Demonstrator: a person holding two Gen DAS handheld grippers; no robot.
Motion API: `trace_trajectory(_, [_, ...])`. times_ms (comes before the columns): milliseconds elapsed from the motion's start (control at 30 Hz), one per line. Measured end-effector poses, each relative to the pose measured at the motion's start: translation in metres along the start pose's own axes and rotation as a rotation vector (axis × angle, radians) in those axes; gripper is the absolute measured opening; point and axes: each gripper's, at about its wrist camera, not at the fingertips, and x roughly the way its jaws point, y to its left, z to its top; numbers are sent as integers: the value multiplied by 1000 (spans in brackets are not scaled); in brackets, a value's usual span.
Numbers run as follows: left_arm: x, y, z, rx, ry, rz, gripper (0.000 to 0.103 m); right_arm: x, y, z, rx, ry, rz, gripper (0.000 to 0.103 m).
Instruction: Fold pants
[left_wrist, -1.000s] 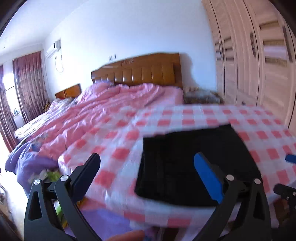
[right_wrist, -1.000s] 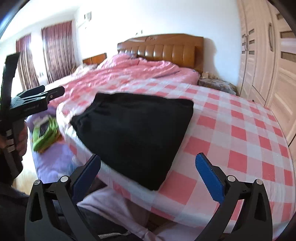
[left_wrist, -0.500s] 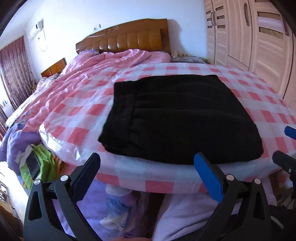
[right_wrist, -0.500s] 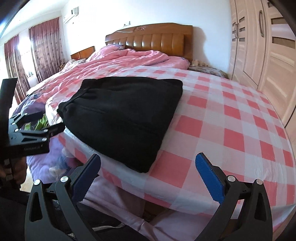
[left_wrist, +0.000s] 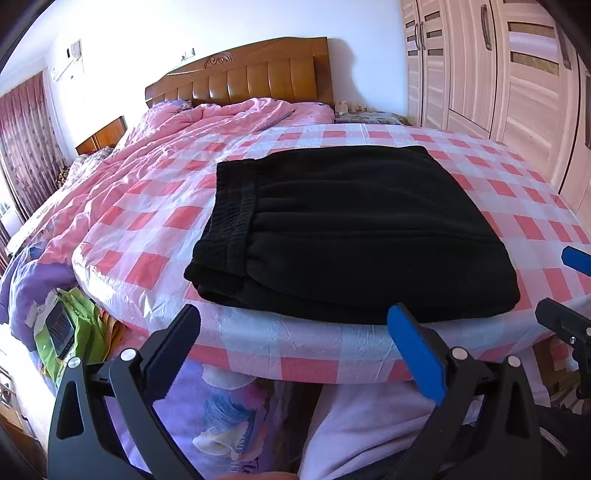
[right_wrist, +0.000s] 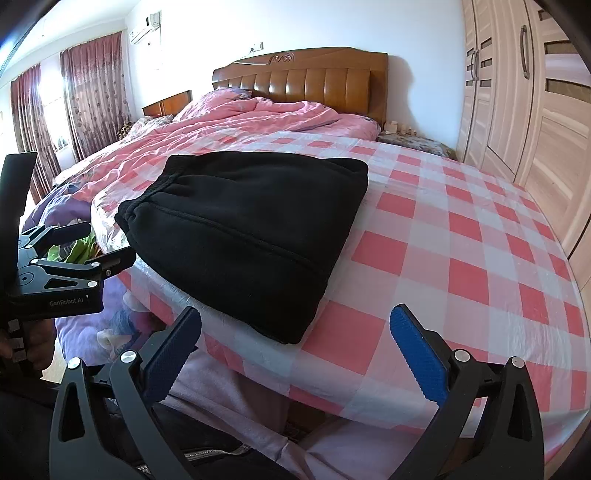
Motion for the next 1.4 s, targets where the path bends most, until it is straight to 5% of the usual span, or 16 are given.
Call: trace_trajectory(1400, [1, 2, 0, -15, 7, -10, 101, -1, 1, -1, 1, 4, 4, 99])
